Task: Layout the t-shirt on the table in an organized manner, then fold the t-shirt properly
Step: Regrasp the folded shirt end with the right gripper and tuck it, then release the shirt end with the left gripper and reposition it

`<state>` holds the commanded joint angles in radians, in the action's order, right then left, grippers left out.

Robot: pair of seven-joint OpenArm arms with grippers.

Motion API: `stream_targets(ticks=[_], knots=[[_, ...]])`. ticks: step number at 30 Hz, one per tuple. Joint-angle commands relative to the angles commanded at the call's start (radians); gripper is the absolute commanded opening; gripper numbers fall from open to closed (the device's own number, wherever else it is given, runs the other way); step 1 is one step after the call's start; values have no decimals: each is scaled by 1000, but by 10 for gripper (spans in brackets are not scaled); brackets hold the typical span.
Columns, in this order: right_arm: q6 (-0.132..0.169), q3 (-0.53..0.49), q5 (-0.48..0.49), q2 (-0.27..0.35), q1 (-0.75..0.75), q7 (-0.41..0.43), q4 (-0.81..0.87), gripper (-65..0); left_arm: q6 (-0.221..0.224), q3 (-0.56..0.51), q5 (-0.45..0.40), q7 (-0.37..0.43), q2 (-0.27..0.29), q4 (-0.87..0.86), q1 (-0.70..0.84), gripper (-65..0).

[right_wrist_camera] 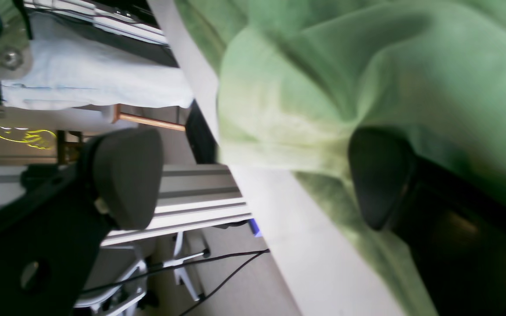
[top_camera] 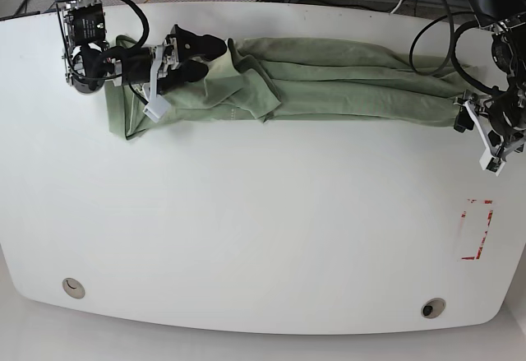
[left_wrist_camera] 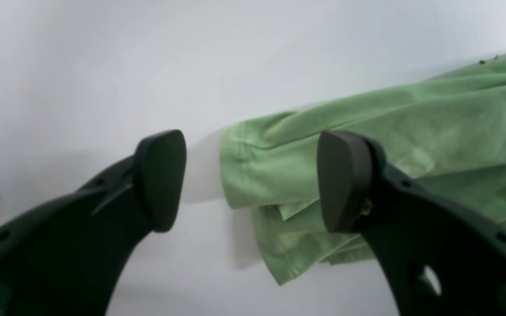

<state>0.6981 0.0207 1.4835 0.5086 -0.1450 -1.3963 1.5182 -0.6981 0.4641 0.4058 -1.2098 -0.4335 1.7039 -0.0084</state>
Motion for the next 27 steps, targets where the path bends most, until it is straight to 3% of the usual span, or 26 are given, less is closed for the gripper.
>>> stream_targets(ticks=[10,13,20,27], knots=[[0,74,0,-5,5,0,0,0,0,-28,2,0,71,201,83,-211],[0,109,0,-6,5,0,-2,-29,0,-46,3,0,84,232,103,-211],[0,215,0,-31,18,0,-2,-217,0,-54,3,0,157,270,178,-211],[0,238,-73,-104,26,0,34,-471,0,-23,5,0,206,272,190,-211]])
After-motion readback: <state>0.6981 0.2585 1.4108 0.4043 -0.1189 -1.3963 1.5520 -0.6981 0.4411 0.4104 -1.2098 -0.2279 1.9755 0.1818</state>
